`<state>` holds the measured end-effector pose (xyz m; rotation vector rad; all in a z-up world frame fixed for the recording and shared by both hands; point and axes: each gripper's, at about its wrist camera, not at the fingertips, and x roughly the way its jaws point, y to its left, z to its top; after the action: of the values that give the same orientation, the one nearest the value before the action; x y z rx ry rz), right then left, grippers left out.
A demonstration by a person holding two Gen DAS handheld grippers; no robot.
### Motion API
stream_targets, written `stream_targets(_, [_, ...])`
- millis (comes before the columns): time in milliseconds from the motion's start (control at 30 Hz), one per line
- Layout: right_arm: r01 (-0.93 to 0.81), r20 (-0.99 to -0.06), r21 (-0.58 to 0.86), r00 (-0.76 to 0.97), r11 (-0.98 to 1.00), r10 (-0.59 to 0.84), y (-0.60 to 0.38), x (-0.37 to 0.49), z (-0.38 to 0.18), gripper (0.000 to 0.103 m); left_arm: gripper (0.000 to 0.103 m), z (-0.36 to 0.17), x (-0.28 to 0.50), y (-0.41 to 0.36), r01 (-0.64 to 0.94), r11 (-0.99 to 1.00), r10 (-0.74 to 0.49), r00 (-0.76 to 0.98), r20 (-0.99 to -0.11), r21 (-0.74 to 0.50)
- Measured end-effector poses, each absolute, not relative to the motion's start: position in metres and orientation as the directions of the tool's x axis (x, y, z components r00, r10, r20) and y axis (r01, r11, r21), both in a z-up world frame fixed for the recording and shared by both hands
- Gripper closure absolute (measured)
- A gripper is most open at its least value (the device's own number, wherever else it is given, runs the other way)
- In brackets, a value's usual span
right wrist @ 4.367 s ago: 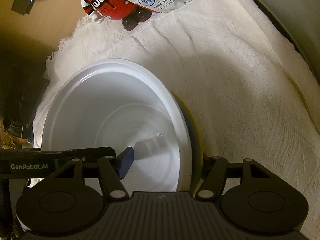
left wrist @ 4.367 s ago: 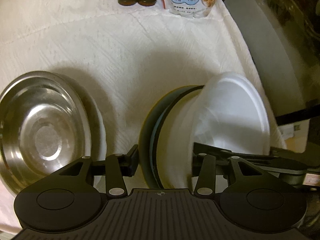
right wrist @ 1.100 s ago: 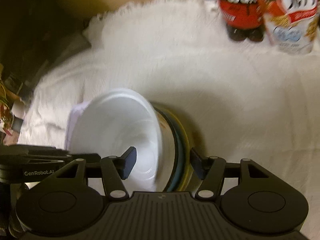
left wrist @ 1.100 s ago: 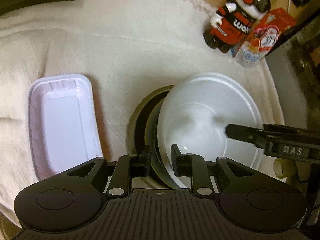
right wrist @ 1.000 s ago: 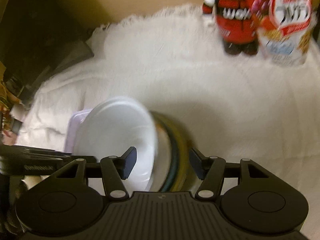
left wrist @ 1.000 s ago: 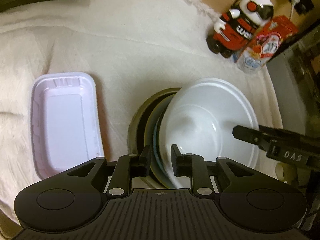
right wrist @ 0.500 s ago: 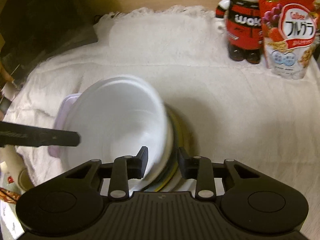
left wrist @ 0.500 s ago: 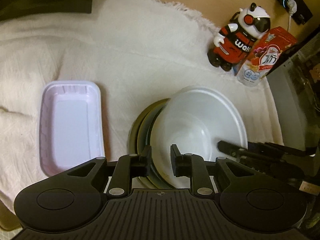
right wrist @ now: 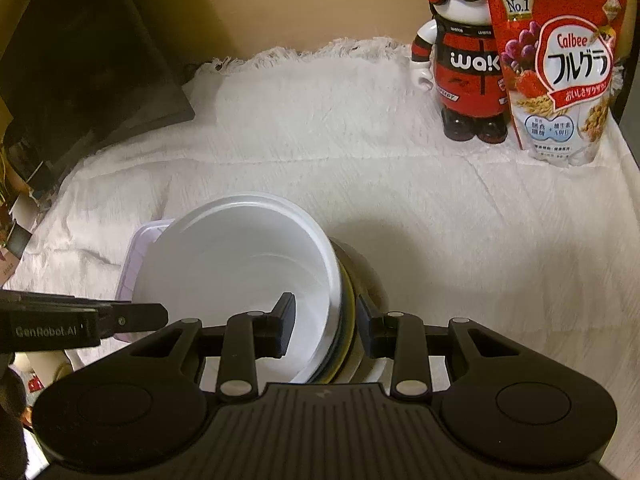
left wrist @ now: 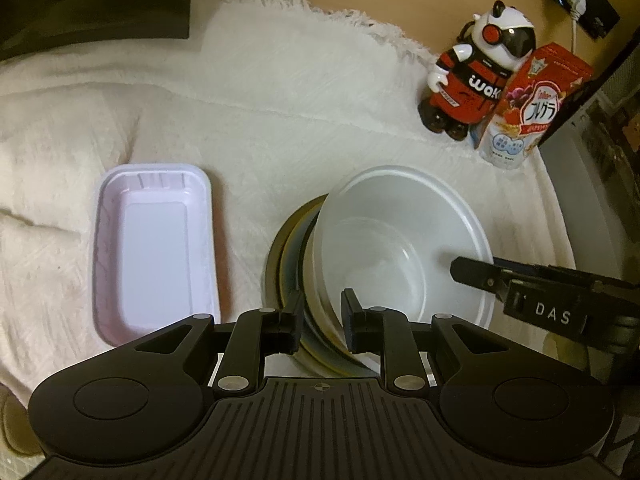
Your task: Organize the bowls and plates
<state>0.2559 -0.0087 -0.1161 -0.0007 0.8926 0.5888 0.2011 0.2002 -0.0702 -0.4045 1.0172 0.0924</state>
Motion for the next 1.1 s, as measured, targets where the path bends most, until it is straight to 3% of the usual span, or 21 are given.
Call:
stream_targets(233, [-0.453, -0.726, 0.253, 0.495, 0.855, 0.477, 0.007, 0.252, -0.114, 0.070, 0.079, -0.077, 0.196, 0.210, -0.211, 0.930, -0.158, 0.514, -0.843, -0.302])
stream_targets(367, [-0.418, -0.716, 0.241, 0.533, 0.876, 0.451, 0.018, 0.246, -0.112, 0.064, 0.079, -0.077, 0.194, 0.216, -0.161, 0.934, -0.195, 0.515, -0.834, -0.318])
stream_targets(733, [-0.200, -0.750, 0.209, 0.596, 0.957, 0.288, 0.009, 0.229, -0.131, 0.064, 0.080, -0.067, 0.195, 0.209, 0.001, 0.976, -0.183, 0.540, -0.822, -0.216])
stream_targets(1100, [-0.232, -0.759, 0.182, 0.585, 0.955, 0.287, 0.014, 0.237, -0.124, 0.065, 0.081, -0.073, 0.210, 0.217, -0.042, 0.968, -0.184, 0.552, -0.813, -0.247])
